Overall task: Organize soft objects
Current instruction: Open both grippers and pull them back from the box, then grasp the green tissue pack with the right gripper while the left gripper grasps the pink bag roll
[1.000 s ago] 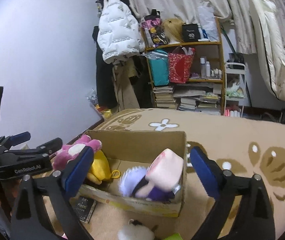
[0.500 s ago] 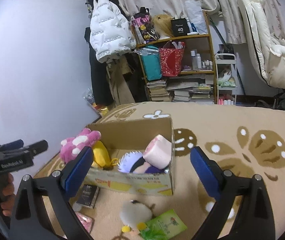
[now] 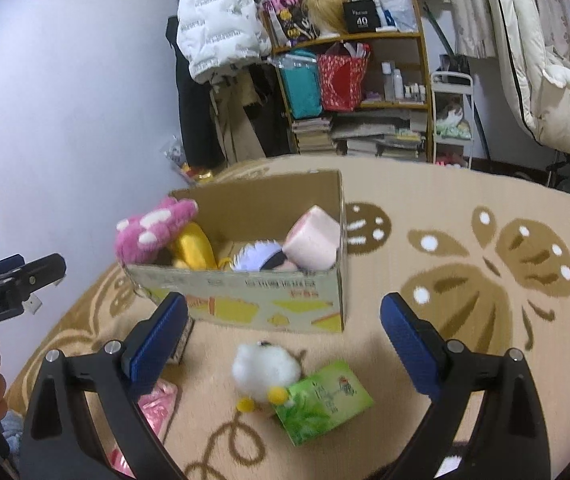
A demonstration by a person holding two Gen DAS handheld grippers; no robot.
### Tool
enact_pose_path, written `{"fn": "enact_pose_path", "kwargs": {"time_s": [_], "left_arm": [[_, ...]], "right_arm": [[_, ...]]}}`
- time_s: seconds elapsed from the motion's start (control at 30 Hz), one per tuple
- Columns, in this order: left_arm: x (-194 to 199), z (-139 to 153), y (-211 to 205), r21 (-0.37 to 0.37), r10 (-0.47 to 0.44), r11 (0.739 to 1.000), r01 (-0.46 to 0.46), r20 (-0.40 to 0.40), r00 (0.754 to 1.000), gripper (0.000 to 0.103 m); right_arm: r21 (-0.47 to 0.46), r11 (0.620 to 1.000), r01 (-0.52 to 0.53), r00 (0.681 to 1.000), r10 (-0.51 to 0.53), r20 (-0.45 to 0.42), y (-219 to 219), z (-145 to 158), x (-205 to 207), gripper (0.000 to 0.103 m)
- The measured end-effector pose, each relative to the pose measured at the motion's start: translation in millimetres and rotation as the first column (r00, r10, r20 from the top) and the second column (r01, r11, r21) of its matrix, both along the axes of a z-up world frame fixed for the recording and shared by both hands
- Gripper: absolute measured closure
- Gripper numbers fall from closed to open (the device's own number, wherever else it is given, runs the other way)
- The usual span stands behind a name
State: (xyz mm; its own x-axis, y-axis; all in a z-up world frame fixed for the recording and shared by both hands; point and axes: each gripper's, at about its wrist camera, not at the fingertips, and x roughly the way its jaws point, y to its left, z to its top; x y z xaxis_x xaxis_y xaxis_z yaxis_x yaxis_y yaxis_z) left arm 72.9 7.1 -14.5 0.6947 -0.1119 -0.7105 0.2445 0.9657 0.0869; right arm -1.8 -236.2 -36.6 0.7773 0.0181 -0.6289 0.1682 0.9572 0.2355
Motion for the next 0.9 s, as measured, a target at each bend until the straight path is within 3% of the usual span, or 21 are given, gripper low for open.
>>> {"fn": "enact_pose_path", "kwargs": {"time_s": [0.1,0.3,0.57,0.83,0.9], "left_arm": [[-3,-15,3,0.041,0.017,0.999,-0.015,-0.054,0.998,0.0],[-7,-39,6,0.066,0.017,0.998,-0.009,-0.13,0.991,0.0],[1,-83,4,0.072,0.042,0.997,-0.023,-0.27,0.962,0.0],[0,-109,-2,0.102,0.021,0.995,0.015,-0.349,0.937,0.0],[-1,-119,-1,0.08,0.008,0.996,0.026,-0.39,0.921,0.001]], "right_arm": [[0.002,1.0,-0.004,1.0,0.005,-0.029,1,-8,-1,0.002],[0.106,0.994,-0.007,0.997,0.014,-0.072,-3,-28,5,0.002],[0.074,0.997,-0.006,0.983,0.019,-0.184,1,-53,13,0.002],[0.07,0.997,0.027,0.957,-0.005,-0.29,-10,-78,15,0.002],[0.057,0.998,0.021,0.948,-0.002,-0.318,-9,-84,18,0.008]]}}
